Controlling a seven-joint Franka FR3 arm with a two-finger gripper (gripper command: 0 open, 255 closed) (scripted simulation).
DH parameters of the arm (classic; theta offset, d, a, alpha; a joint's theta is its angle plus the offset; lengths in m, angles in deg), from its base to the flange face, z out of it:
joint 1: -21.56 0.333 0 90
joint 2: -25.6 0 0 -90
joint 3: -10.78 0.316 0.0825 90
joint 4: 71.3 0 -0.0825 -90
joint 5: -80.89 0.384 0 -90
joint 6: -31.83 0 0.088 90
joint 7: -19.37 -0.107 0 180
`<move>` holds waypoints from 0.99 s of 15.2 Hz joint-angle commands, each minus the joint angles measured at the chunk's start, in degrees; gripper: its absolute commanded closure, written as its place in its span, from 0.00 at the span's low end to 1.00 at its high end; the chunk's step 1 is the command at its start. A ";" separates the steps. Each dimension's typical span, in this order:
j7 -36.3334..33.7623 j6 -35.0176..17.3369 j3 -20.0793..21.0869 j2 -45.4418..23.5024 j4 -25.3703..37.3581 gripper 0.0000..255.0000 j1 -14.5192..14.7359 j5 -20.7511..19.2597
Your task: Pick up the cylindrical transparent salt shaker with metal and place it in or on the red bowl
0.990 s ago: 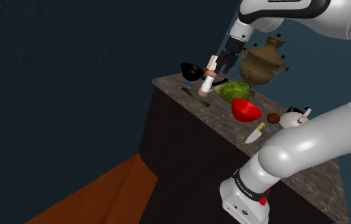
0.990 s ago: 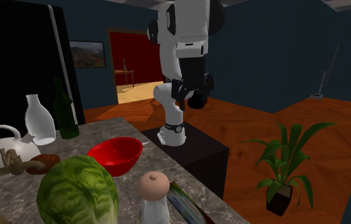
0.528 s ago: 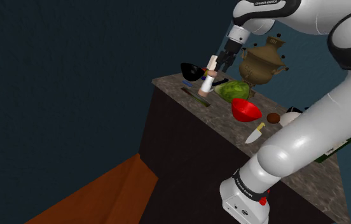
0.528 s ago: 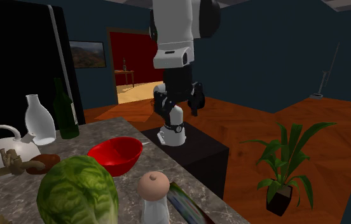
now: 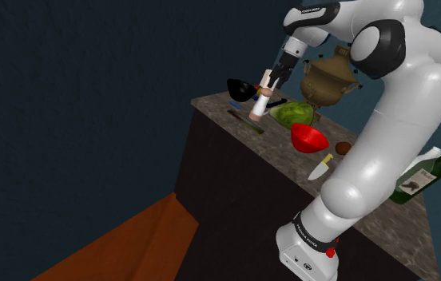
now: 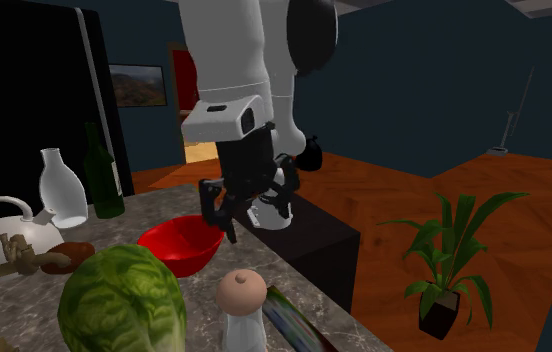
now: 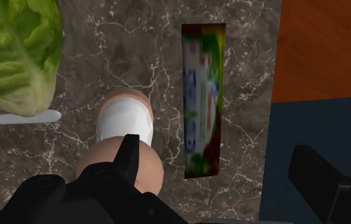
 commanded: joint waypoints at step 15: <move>6.00 -0.74 0.61 -14.81 11.91 0.00 -5.90 6.99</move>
